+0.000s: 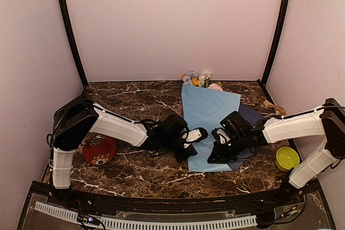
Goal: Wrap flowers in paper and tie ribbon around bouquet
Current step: Pick up the two-thirds-folded wrapping paper from the center of the board, then fold the two-thirds-folded wrapping paper at the center of the board.
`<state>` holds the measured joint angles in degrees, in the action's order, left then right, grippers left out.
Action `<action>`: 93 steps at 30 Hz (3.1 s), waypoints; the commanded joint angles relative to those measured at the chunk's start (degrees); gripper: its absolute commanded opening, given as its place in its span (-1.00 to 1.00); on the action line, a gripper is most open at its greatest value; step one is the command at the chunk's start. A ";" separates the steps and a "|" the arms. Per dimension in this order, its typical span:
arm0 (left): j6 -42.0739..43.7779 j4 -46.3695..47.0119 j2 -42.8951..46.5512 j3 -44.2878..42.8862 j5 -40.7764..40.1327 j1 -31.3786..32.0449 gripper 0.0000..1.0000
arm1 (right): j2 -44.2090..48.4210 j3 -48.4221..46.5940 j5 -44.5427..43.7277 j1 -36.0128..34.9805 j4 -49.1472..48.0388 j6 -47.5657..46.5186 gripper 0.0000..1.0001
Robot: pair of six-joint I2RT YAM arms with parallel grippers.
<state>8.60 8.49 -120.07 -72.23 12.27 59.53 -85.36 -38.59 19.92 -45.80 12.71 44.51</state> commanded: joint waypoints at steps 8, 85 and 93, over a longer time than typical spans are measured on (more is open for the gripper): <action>2.93 -3.24 -0.63 -1.24 -3.40 2.06 -1.00 | 27.07 6.66 -14.31 -1.92 20.93 25.16 -0.18; 7.86 -2.27 -8.73 -19.54 -0.84 2.51 -0.37 | 24.34 9.81 -17.96 2.27 16.50 37.79 -1.00; 7.06 -5.84 -13.97 -23.39 -1.35 2.50 -0.36 | 19.38 -1.01 -26.52 -2.91 25.63 28.64 -1.00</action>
<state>16.32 6.31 -132.79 -95.13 10.85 61.69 -65.25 -34.26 0.12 -46.35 32.80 78.63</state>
